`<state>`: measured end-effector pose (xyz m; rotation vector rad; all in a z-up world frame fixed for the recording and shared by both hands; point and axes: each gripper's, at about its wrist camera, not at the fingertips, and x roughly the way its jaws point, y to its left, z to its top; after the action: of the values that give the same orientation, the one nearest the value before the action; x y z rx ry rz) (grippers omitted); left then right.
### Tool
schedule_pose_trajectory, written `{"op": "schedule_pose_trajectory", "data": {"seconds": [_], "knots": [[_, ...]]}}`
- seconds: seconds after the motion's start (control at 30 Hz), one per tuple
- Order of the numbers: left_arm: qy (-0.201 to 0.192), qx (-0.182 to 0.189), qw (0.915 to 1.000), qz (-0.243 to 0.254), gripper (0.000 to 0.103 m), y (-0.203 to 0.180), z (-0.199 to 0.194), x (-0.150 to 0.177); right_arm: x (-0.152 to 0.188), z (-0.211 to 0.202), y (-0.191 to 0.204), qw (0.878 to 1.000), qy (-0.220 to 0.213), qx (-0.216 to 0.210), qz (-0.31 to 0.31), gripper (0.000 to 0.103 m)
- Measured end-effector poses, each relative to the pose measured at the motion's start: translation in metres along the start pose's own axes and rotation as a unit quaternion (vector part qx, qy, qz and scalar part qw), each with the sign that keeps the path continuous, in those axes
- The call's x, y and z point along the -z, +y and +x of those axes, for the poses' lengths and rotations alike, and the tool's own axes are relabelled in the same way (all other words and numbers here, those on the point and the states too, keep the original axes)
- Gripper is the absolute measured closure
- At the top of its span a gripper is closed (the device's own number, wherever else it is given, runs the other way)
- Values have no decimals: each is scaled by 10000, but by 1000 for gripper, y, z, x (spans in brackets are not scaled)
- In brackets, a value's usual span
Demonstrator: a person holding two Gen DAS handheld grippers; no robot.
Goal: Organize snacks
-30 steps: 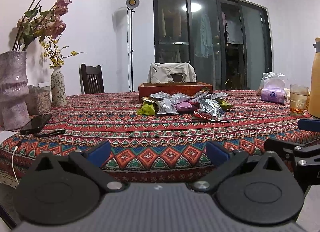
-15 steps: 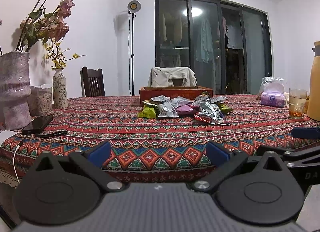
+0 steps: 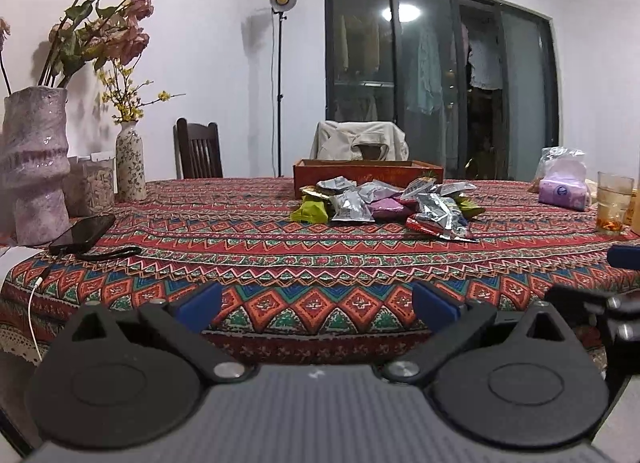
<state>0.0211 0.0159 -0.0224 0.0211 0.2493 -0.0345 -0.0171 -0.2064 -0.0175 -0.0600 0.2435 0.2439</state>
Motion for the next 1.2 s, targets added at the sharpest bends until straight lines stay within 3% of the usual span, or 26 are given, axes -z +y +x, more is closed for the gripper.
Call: {"op": "schedule_pose_trajectory", "data": {"seconds": [0.23, 0.3, 0.47, 0.6, 0.73, 0.93, 1.2], "knots": [[-175, 85, 9997, -154, 0, 8, -9, 4, 1, 7, -1, 9994, 216, 133, 217, 0], [-46, 77, 9997, -225, 0, 9, -3, 2, -1, 10, 3, 9994, 264, 132, 179, 0], [136, -172, 9995, -212, 0, 5, 10, -4, 5, 5, 8, 9998, 39, -183, 74, 0], [-18, -111, 9999, -119, 0, 1, 3, -2, 1, 8, 4, 9995, 84, -293, -45, 0], [-21, -1, 9999, 99, 0, -3, -1, -1, 0, 4, -4, 9997, -54, -65, 238, 0], [-122, -12, 9999, 14, 0, -1, -4, -11, -4, 3, -17, 9985, 12, -13, 538, 0], [56, -122, 9999, 54, 0, 1, 59, -49, -35, 49, -40, 9976, 63, -169, 672, 0]]}}
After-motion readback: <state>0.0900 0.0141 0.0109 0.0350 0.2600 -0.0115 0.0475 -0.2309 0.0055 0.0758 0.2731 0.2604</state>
